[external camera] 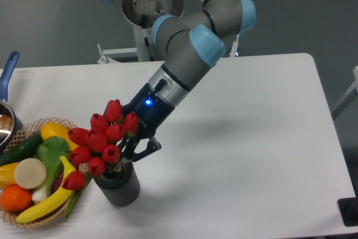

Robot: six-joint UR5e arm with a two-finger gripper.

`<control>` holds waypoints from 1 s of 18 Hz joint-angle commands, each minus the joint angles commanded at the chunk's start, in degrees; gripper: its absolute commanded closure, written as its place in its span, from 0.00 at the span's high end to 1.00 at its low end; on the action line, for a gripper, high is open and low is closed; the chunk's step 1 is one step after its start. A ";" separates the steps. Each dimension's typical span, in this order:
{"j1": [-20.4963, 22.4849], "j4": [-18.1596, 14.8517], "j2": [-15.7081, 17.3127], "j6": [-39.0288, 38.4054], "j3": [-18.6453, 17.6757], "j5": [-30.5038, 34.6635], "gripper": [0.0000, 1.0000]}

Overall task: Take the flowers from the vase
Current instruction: 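Lift the gripped tulips up and out of the black vase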

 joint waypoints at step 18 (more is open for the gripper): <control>3.42 0.00 0.97 -18.98 9.23 -4.75 0.51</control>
